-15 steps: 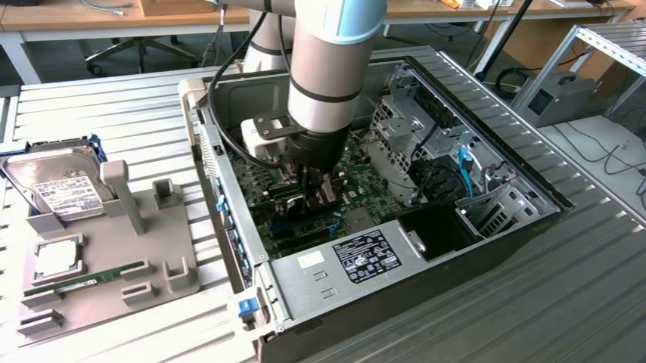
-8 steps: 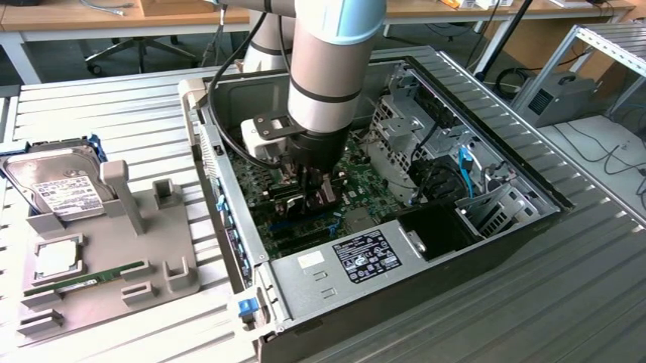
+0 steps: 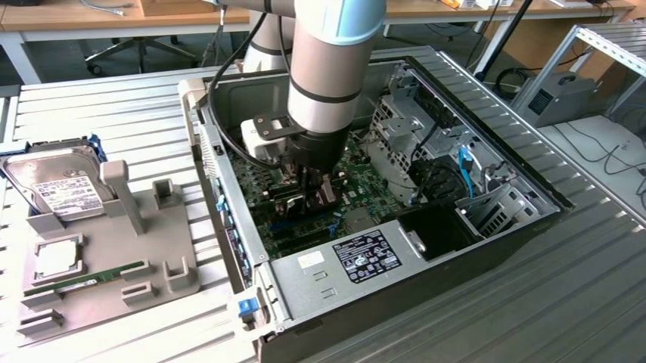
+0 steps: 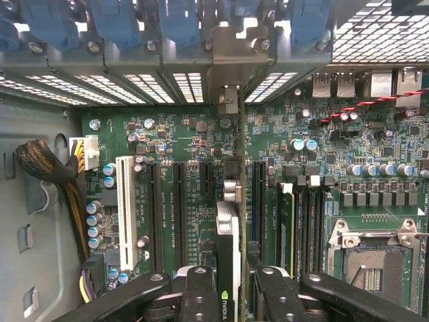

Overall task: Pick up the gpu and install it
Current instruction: 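Insert the gpu into the slot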

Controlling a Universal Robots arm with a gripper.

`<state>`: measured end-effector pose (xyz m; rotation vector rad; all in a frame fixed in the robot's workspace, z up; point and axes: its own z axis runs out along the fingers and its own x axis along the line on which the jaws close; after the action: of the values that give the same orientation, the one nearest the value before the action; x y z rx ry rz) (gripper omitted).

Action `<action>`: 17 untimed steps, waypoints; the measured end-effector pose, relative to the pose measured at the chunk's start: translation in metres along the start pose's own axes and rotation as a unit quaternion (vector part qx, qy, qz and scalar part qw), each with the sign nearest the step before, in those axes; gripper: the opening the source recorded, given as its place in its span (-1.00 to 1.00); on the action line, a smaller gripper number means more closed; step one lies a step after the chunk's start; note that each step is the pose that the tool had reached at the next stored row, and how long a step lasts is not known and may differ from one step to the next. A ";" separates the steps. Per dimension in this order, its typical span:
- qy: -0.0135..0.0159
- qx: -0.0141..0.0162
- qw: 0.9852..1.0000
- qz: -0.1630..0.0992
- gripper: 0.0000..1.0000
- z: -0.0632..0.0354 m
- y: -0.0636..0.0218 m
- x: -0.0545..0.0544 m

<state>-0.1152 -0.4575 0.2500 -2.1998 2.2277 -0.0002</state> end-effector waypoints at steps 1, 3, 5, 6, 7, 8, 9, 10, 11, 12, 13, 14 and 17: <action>0.000 0.000 1.000 0.000 -0.47 0.0001 0.0000 0.000; 0.000 0.000 1.000 0.000 -0.47 0.0001 0.0000 0.000; 0.000 0.000 1.000 0.000 -0.47 0.0008 0.0000 0.000; 0.000 0.000 1.000 0.000 -0.47 0.0008 0.0000 0.000; 0.000 0.000 1.000 0.000 -0.47 0.0008 0.0000 0.000; 0.000 0.000 1.000 0.000 -0.47 0.0005 0.0000 0.000; 0.000 0.000 1.000 0.000 -0.47 0.0005 0.0000 0.000; 0.000 0.000 1.000 0.000 -0.47 0.0006 0.0000 0.000; 0.000 0.000 1.000 0.000 -0.47 0.0005 0.0000 0.000; 0.000 0.000 1.000 0.000 -0.47 0.0005 0.0000 0.000; 0.000 0.000 1.000 0.000 -0.47 0.0006 0.0000 0.000; 0.000 0.000 1.000 0.000 -0.47 0.0005 0.0000 0.000; 0.000 0.000 1.000 0.000 -0.47 0.0005 0.0000 0.000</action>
<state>-0.1152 -0.4575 0.2495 -2.1997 2.2276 -0.0001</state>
